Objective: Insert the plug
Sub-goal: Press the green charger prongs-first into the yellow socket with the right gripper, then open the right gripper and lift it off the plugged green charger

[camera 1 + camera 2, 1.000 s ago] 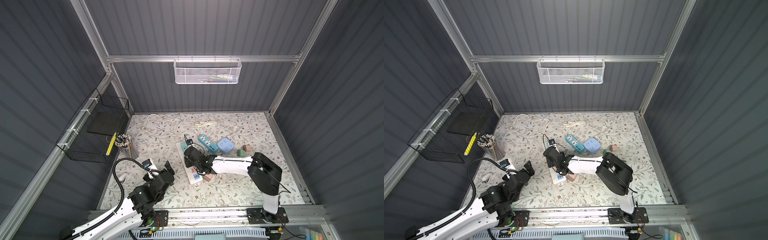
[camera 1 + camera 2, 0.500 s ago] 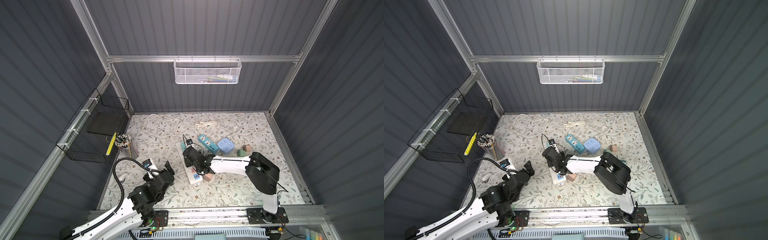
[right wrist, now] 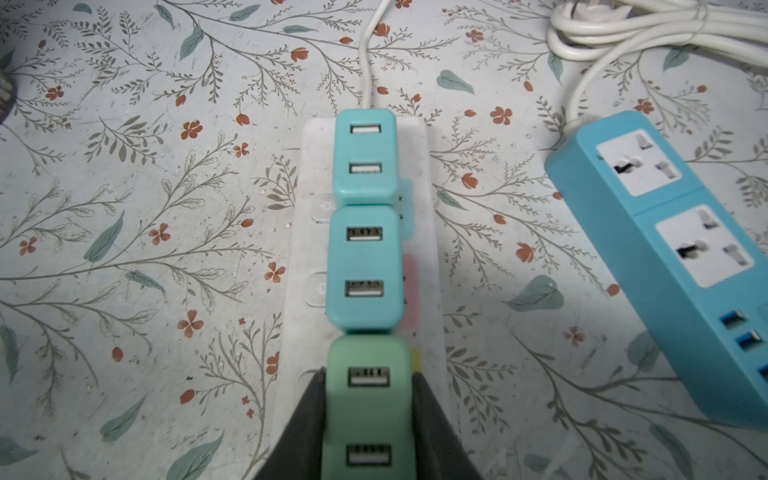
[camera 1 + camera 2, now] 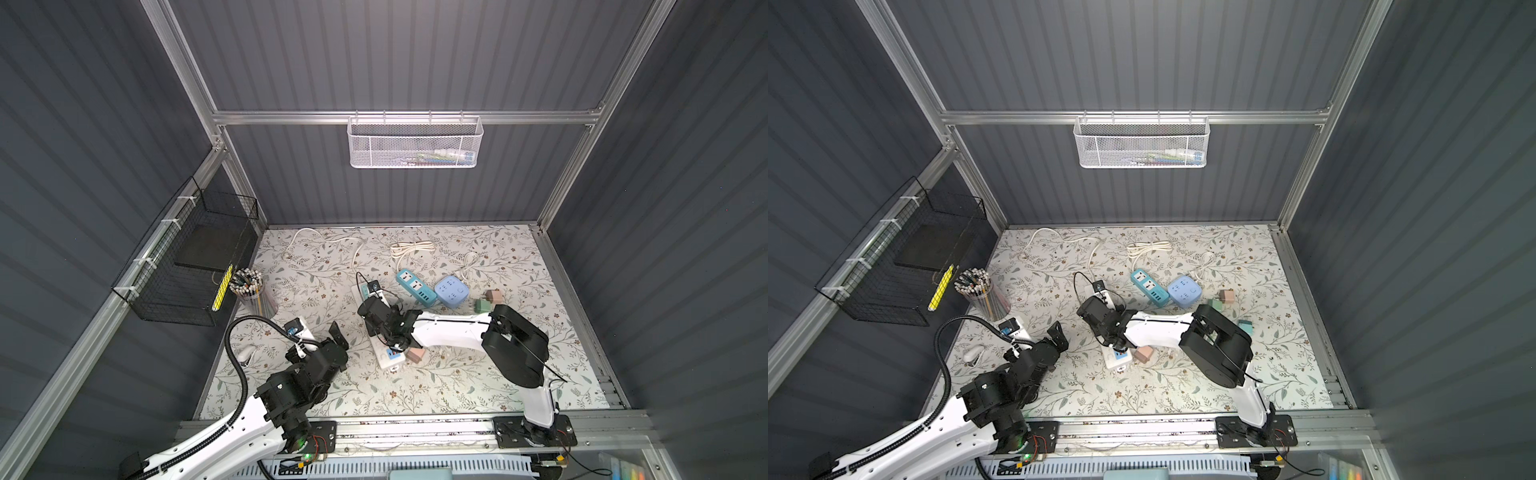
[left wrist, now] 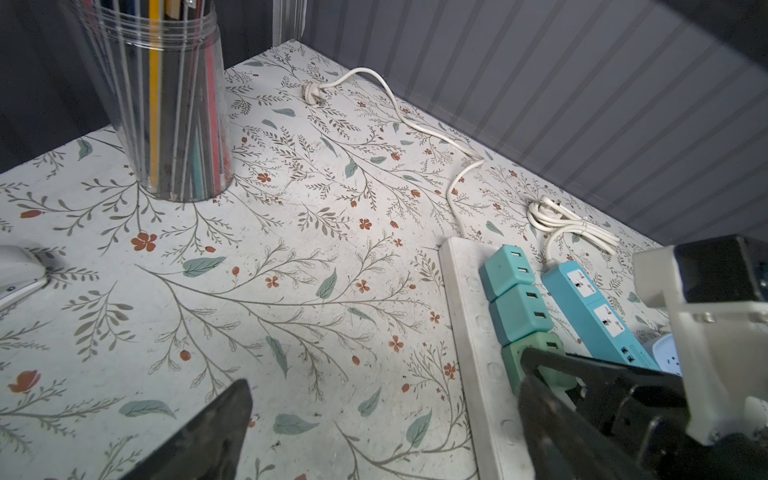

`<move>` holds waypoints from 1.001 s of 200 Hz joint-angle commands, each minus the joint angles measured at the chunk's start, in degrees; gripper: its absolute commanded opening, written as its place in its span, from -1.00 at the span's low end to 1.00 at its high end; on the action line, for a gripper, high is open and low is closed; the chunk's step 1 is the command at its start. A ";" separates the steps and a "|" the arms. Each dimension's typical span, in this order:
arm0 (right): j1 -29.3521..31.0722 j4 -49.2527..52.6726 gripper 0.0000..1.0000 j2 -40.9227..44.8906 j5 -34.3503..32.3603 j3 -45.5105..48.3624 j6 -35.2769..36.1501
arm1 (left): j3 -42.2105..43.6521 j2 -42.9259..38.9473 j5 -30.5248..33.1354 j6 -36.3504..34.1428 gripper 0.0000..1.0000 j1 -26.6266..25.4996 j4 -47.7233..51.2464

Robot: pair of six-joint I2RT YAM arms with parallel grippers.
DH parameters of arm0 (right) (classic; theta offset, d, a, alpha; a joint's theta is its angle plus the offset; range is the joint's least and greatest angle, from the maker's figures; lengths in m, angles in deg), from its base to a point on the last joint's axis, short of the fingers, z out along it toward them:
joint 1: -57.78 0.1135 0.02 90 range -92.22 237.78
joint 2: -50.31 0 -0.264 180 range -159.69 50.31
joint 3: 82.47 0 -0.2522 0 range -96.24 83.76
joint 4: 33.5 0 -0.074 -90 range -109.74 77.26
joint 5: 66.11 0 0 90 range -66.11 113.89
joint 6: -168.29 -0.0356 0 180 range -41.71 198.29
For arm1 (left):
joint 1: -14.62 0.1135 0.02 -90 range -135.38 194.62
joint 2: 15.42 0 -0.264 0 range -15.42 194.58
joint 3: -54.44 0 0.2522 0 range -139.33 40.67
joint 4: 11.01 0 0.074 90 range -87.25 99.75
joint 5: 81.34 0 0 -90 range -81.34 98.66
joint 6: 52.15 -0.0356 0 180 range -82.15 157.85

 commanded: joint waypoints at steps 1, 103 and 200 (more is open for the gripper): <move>-0.17 4.76 -0.58 -4.90 2.64 1.96 -2.52 | -1.28 -0.76 1.55 0.25 1.00 0.37 1.68; -0.10 3.55 0.03 1.08 6.31 0.48 1.68 | -2.01 -1.57 1.32 -0.38 1.00 0.39 2.00; -3.62 8.18 0.39 7.79 6.80 -5.06 8.09 | -8.96 3.70 2.14 -8.36 1.00 0.36 0.10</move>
